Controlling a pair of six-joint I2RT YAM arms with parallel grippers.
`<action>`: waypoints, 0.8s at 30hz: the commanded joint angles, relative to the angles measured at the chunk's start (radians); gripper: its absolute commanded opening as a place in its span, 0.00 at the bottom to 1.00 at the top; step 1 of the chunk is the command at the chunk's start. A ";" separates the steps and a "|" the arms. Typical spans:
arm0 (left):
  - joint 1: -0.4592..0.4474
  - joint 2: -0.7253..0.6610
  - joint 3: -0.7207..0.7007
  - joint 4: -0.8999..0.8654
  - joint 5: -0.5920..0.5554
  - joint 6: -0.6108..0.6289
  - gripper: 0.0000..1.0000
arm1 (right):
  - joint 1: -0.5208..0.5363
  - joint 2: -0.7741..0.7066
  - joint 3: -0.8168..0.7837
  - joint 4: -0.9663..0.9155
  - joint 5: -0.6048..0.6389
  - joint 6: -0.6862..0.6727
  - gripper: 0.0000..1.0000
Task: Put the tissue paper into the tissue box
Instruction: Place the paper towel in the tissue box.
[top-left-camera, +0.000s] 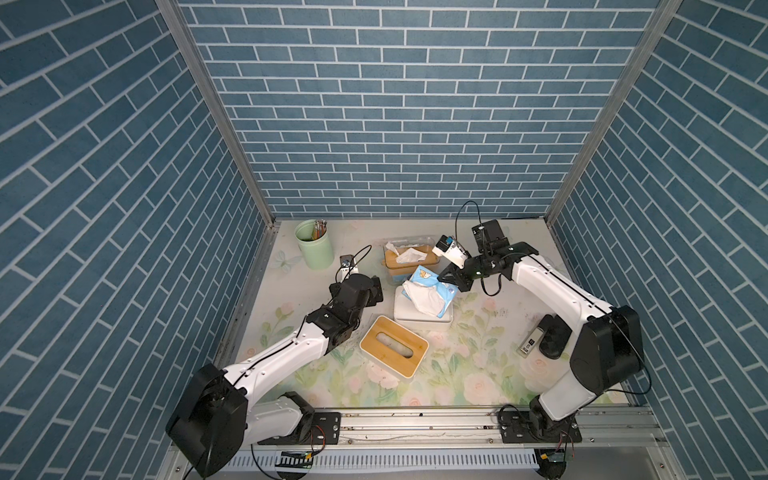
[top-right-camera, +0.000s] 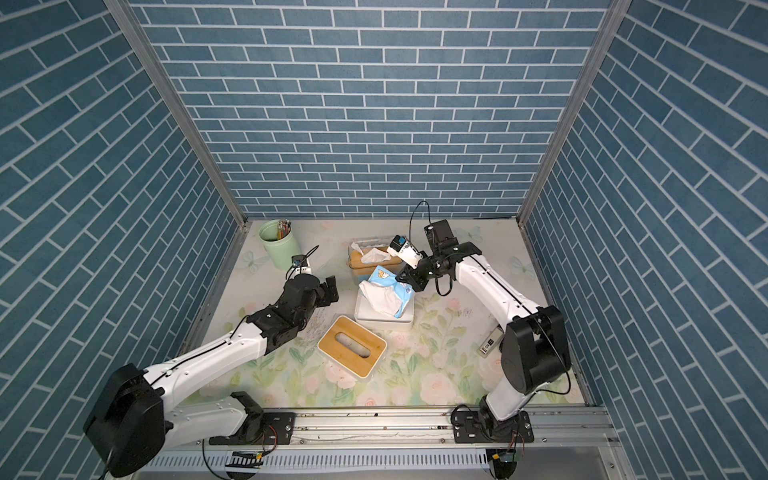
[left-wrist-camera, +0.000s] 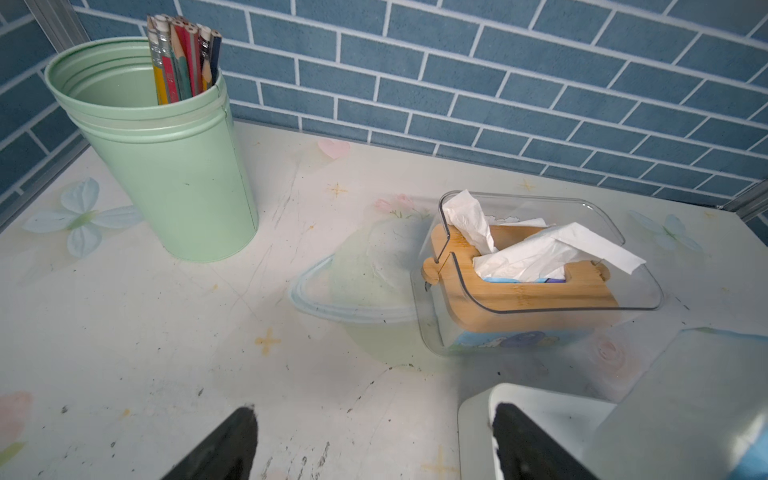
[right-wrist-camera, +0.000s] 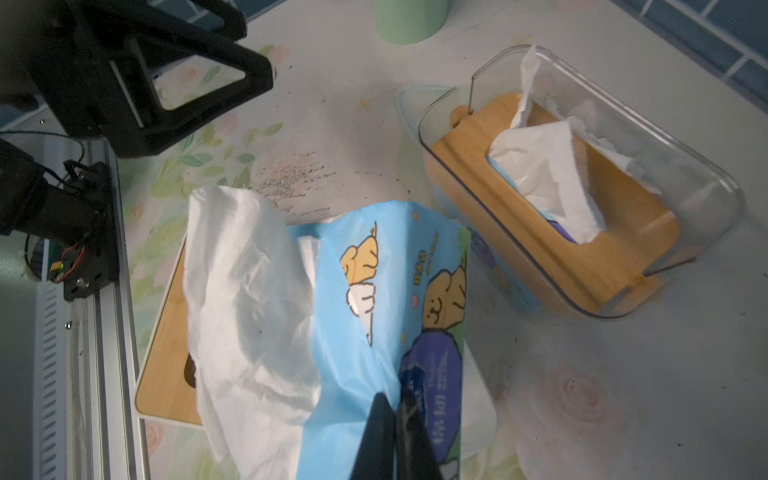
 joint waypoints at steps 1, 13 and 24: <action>0.004 0.001 -0.006 -0.002 0.009 -0.004 0.93 | 0.026 0.059 0.069 -0.104 0.054 -0.106 0.00; 0.004 0.025 0.000 0.004 0.008 0.004 0.94 | 0.094 0.190 0.141 -0.170 0.128 -0.222 0.01; 0.005 0.049 0.011 0.002 0.024 0.002 0.94 | 0.116 0.290 0.186 -0.163 0.091 -0.222 0.16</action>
